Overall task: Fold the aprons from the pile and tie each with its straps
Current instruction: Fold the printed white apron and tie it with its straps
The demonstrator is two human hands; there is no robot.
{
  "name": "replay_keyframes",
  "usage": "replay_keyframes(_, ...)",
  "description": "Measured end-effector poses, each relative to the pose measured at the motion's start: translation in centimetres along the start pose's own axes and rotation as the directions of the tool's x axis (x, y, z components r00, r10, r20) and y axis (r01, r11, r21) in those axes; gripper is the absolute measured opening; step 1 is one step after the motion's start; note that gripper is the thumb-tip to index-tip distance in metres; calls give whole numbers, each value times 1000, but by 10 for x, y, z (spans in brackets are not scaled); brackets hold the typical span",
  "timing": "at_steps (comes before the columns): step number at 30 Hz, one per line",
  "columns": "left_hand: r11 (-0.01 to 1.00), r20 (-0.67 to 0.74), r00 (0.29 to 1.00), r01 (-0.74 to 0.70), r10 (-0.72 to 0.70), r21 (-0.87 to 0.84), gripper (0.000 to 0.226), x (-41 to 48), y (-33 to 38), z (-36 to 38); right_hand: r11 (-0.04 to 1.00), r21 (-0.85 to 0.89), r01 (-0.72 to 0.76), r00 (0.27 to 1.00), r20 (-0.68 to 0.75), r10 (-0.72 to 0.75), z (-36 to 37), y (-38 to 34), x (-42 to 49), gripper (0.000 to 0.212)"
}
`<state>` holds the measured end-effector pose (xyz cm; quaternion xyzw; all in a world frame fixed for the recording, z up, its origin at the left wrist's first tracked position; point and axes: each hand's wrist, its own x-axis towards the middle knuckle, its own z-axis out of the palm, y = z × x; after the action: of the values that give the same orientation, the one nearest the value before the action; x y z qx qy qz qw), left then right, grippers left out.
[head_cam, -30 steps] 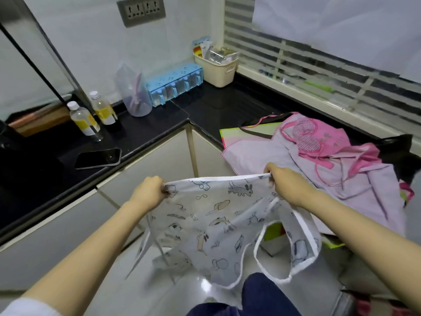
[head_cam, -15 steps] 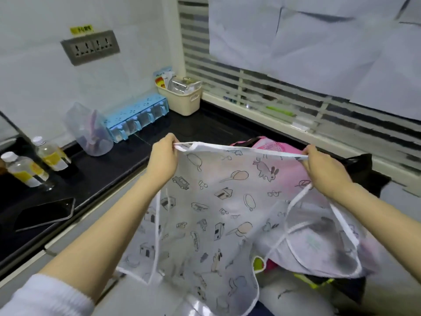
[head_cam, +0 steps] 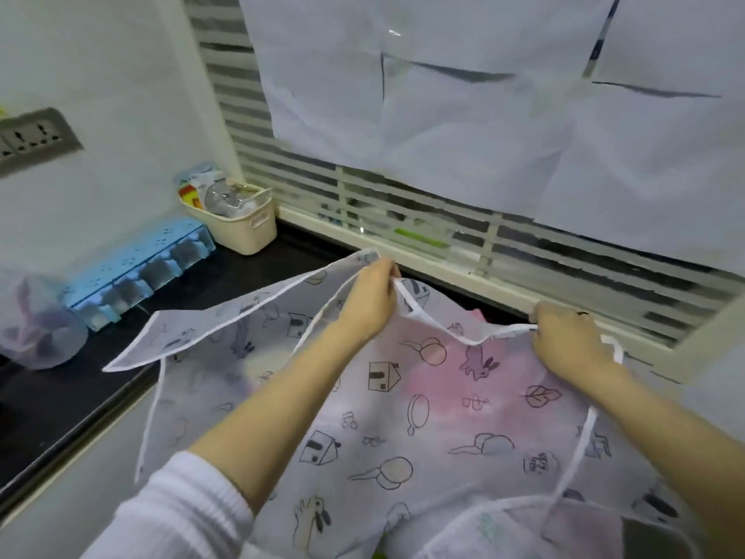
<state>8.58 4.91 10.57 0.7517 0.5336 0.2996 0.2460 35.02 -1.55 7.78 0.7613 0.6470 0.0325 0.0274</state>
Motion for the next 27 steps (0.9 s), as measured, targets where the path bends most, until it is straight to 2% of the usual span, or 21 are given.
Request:
replay_keyframes(3,1000,112,994,-11,12,-8,21,8,8,40,974,216,65,992,93,-87,14,-11,-1,65)
replay_keyframes(5,999,191,981,-21,26,-28,23,9,12,64,911,393,125,964,171,-206,19,-30,-7,91)
replay_keyframes(7,997,272,960,-42,58,-63,23,7,15,79,860,485,157,941,190,-278,25,-53,-12,104)
replay_keyframes(8,994,310,946,-66,91,-90,23,6,16,85,835,533,138,946,178,-270,31,-63,-11,101)
replay_keyframes(10,987,372,916,-115,150,-114,26,5,12,92,785,618,40,975,146,-165,41,-74,-3,79)
replay_keyframes(12,989,393,909,-145,138,-10,38,8,0,91,851,525,-9,986,147,-81,45,-75,6,53)
replay_keyframes(15,960,364,931,-123,23,252,57,19,-32,72,944,330,21,973,211,-95,52,-67,17,33)
replay_keyframes(17,927,364,930,-93,-49,362,60,28,-61,56,972,236,-2,971,234,-55,54,-63,20,35)
replay_keyframes(18,911,389,917,-83,-89,403,60,33,-77,48,967,251,-33,971,235,-28,56,-63,23,37)
replay_keyframes(21,880,455,862,-22,-224,475,57,44,-123,34,869,485,-96,981,193,0,54,-74,27,36)
replay_keyframes(23,873,494,820,15,-290,487,64,47,-143,31,795,605,-44,984,162,-69,51,-88,29,43)
replay_keyframes(25,865,531,777,33,-337,501,70,52,-158,31,759,650,-46,972,205,-116,55,-102,31,54)
replay_keyframes(27,848,543,756,30,-365,528,69,57,-170,30,696,695,-178,951,303,-60,55,-110,34,61)
